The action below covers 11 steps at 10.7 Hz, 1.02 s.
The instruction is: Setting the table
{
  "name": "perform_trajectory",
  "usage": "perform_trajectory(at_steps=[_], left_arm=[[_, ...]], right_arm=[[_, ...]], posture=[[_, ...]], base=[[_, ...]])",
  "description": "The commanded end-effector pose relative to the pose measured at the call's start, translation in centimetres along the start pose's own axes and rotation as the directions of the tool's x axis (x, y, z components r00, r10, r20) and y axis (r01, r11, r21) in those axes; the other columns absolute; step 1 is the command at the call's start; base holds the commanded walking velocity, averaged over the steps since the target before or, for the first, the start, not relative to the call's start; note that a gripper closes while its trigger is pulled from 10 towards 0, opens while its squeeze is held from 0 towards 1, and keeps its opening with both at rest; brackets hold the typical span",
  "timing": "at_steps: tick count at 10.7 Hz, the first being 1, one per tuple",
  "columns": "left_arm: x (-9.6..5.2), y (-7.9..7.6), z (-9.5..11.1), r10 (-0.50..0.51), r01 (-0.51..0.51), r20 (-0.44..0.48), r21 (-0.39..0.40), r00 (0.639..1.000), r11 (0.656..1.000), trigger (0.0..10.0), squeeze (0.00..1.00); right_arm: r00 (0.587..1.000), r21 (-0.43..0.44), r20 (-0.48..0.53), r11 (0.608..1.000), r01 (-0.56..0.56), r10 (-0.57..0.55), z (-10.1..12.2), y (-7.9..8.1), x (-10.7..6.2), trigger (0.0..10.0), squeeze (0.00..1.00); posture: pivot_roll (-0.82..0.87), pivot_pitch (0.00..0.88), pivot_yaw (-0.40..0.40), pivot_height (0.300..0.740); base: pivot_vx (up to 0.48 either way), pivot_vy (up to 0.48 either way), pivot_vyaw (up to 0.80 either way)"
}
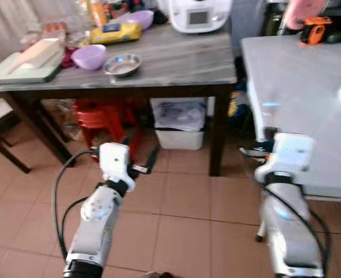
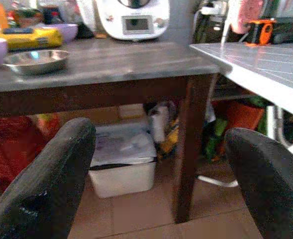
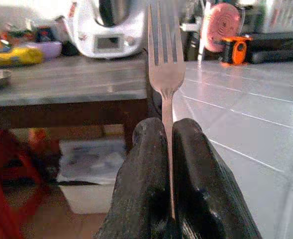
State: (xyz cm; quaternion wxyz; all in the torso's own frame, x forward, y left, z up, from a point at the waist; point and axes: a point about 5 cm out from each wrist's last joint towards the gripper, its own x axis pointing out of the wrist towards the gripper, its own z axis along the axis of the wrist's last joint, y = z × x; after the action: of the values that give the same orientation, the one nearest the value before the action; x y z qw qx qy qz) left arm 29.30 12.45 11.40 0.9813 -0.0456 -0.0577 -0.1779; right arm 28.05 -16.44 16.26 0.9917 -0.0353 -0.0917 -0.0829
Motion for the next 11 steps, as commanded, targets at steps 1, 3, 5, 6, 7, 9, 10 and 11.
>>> perform_trajectory(at_steps=[1,3,5,6,7,9,10,11], left_arm=[[-0.06,-0.03,-0.16,-0.012,0.012,-0.013,0.013,1.000,1.000,10.0,0.00],[-0.12,-0.03,-0.15,-0.015,0.016,-0.013,0.016,1.000,1.000,10.0,0.00],[-0.09,-0.22,-0.16,-0.022,0.023,-0.014,0.015,1.000,1.000,10.0,0.00],[-0.04,-0.29,-0.13,-0.026,0.026,-0.013,0.014,1.000,1.000,10.0,0.00],[-0.03,-0.33,-0.12,-0.028,0.029,-0.012,0.014,1.000,1.000,10.0,0.00],[-0.03,-0.39,-0.10,-0.032,0.032,-0.011,0.011,0.999,0.999,10.0,0.00],[-0.02,-0.51,-0.12,-0.033,0.033,-0.012,0.011,0.999,0.999,10.0,0.00],[-0.03,-0.58,-0.09,-0.036,0.036,-0.011,0.011,0.999,0.999,10.0,0.00]], right_arm=[[1.000,0.002,0.020,1.000,0.013,-0.013,0.37,-0.38,-0.02,10.0,0.00],[1.000,0.008,0.023,1.000,0.013,-0.013,0.39,-0.27,-0.03,10.0,0.00],[1.000,0.009,0.023,1.000,0.012,-0.013,0.41,-0.18,0.04,10.0,0.00],[1.000,0.009,0.025,1.000,0.012,-0.013,0.43,-0.17,0.04,10.0,0.00],[1.000,0.010,0.025,1.000,0.013,-0.014,0.42,-0.17,0.04,10.0,0.00],[1.000,0.011,0.026,1.000,0.012,-0.012,0.43,-0.09,0.03,10.0,0.00],[1.000,0.012,0.027,1.000,0.011,-0.011,0.44,-0.12,0.05,10.0,0.00],[1.000,0.010,0.028,1.000,0.010,-0.010,0.46,-0.12,0.07,10.0,0.00]], posture=[[-0.09,0.085,0.145,0.740],[-0.09,0.086,0.148,0.740],[-0.09,0.087,0.150,0.740],[-0.09,0.087,0.151,0.740],[-0.09,0.088,0.152,0.740],[-0.09,0.089,0.152,0.740],[-0.09,0.090,0.153,0.740],[-0.09,0.091,0.152,0.740]], base=[[0.000,0.424,0.00],[0.000,0.426,0.00],[0.000,0.424,-0.52],[0.000,0.428,-0.49],[0.000,0.428,-0.41],[0.000,0.429,0.00],[0.000,0.431,0.00],[0.000,0.435,0.00]])
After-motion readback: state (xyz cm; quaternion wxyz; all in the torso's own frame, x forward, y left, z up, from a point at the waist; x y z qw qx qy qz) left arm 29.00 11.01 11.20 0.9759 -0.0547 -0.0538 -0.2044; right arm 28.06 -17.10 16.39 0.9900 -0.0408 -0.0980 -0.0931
